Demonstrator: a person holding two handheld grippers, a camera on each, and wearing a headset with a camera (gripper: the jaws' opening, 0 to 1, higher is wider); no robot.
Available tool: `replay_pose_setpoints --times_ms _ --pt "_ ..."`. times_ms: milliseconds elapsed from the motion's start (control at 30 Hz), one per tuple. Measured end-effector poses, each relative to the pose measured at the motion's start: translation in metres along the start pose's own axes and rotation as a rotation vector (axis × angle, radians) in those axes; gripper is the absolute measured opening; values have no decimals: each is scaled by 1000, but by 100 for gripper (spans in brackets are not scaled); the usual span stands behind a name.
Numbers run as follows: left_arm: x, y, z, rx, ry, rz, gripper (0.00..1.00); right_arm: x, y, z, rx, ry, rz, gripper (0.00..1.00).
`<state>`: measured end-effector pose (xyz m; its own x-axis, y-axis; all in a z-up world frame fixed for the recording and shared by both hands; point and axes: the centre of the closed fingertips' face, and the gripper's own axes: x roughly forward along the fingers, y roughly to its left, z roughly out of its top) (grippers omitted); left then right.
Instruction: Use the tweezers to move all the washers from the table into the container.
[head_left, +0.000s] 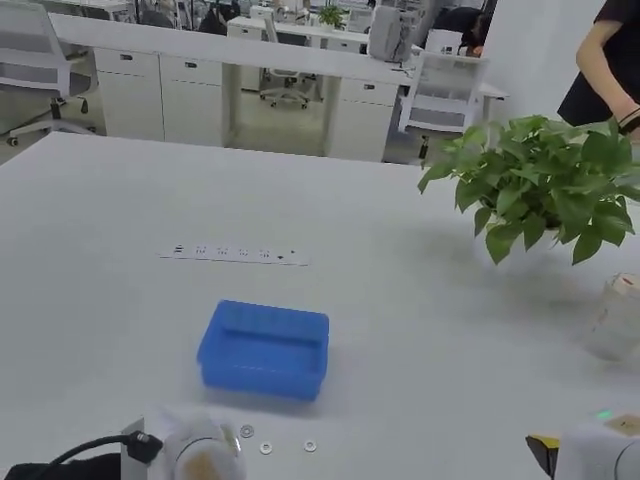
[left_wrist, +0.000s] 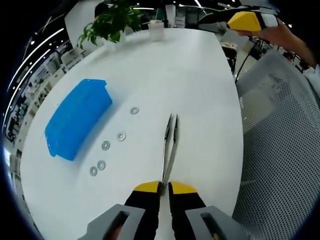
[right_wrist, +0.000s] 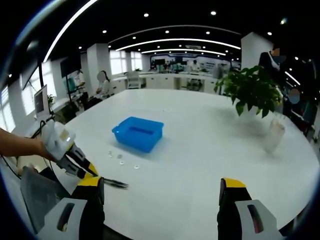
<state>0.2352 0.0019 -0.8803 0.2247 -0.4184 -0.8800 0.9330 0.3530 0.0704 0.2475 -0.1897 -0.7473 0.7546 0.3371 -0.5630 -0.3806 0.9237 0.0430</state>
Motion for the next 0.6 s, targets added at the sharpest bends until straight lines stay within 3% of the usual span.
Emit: replay_pose_setpoints --times_ms 67,133,333,500,600 --pt "2 2 3 32 -14 6 0 -2 3 2 9 -11 7 95" --pt "1 4 1 10 2 15 0 -4 7 3 18 -21 19 94" --pt "-1 0 3 35 9 0 0 -5 17 8 19 -36 41 94" --pt "-15 -1 18 34 -34 7 0 -4 29 17 -35 -46 83 90" --pt "-29 -2 34 -2 -92 -12 0 -2 34 18 -61 -39 102 88"
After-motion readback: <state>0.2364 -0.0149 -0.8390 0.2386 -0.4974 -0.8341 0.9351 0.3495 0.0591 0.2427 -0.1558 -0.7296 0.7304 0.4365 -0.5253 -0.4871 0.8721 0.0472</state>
